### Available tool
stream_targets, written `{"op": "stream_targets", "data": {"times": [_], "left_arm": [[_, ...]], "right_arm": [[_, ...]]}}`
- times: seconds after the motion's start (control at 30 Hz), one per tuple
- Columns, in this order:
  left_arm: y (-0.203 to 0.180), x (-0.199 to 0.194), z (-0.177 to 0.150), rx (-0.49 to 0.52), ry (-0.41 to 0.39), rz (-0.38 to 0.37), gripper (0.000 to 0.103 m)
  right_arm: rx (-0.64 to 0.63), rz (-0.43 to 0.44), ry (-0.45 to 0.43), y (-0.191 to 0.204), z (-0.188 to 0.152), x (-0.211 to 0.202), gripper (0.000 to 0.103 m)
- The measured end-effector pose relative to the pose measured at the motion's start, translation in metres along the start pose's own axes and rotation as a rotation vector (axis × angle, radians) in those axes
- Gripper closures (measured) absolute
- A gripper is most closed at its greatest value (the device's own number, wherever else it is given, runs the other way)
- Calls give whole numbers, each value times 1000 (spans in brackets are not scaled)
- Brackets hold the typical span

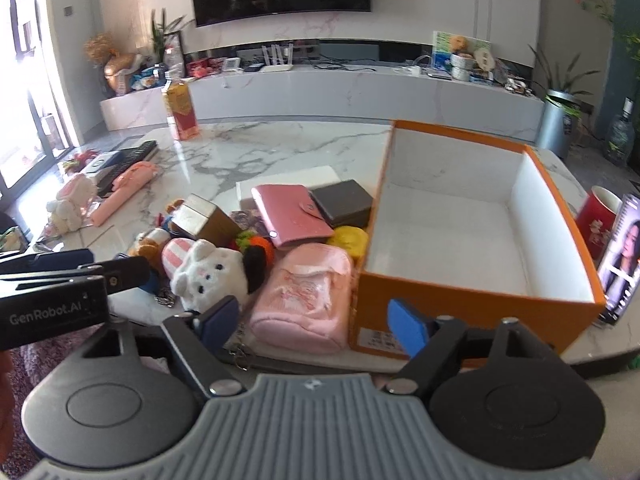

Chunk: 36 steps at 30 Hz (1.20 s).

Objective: Organize objects

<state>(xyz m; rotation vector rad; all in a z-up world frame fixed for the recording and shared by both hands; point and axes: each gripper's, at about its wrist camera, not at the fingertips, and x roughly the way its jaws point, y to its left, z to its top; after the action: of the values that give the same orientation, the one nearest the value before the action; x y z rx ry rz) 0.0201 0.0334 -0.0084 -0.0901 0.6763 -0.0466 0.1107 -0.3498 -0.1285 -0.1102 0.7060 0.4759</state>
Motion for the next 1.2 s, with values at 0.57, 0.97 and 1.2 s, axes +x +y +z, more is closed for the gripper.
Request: {"op": "stream_targets", "data": {"times": [0.57, 0.97, 1.2], "left_arm": [[50, 53, 19, -44, 188, 36, 48], [80, 111, 34, 35, 320, 57, 40], [82, 142, 34, 26, 385, 81, 33]], "right_arm": [[-135, 212, 113, 44, 31, 79, 64], [-386, 246, 175, 92, 33, 128, 39], [-447, 153, 181, 94, 26, 148, 30]]}}
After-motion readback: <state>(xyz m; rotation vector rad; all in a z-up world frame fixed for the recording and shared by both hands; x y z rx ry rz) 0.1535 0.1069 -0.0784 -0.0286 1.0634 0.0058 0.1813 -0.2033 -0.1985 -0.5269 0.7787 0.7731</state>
